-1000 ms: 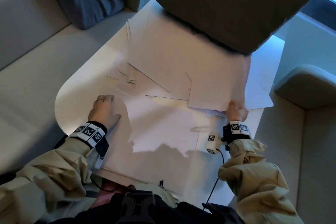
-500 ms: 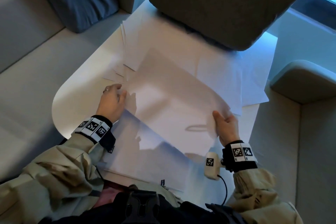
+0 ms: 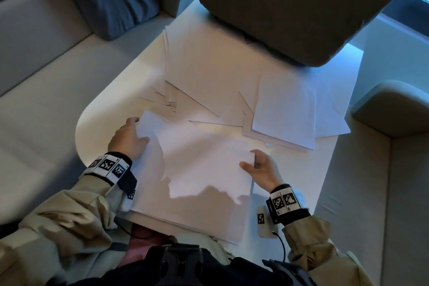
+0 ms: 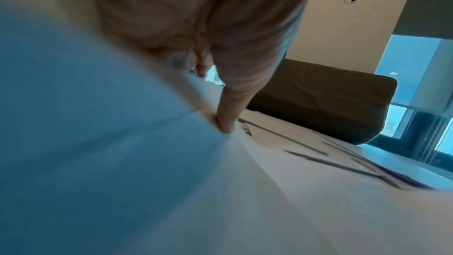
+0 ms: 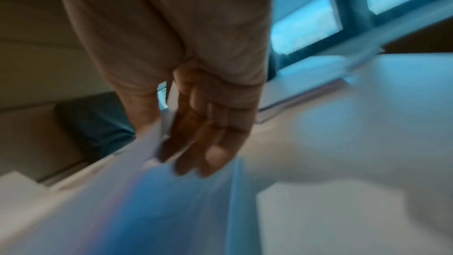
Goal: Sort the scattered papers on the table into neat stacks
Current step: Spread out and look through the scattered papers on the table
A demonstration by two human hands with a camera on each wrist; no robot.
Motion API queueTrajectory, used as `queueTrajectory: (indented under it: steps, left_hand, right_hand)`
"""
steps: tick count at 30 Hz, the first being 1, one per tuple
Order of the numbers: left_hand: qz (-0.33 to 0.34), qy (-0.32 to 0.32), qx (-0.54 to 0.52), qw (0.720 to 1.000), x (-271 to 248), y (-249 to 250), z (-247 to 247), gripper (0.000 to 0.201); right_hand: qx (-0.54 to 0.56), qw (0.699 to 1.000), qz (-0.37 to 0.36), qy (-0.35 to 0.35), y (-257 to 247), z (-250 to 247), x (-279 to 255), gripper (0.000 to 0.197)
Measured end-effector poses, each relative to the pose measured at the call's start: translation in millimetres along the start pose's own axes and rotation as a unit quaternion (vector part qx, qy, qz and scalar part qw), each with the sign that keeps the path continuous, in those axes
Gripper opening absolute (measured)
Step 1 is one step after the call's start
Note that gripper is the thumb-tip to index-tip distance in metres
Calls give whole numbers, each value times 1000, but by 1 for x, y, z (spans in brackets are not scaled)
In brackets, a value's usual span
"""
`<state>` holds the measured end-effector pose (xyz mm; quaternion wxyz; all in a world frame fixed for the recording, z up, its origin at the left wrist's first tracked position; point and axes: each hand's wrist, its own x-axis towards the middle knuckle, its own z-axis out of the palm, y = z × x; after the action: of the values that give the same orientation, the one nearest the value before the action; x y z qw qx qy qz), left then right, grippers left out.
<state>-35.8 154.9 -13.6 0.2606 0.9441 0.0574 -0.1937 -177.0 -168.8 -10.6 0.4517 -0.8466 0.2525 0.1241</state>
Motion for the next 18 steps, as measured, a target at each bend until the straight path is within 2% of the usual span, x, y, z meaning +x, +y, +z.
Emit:
queueTrajectory:
  steps: [3,5,8,14,18]
  left_hand:
    - [7,-2,30,1000,2,-8,0,68]
    - [28,-6,50,998,4,-12,-1,73]
    - [62,-30,84,994,11,-14,-2,71]
    - [99,-74,112,986,29,-17,-17,68]
    - [119,-100,122,980,37,-23,-27,65]
  right_hand:
    - [-76,995,-39,58,-12,5,12,39]
    - [-111,986,-83,88,-28,9,23,38]
    - [-134,981,-121,74,-59,21,46,36]
    - [-195,972,-120,47,-108,58,120,47]
    - [-278,956,-85,36,-121,71,144,58]
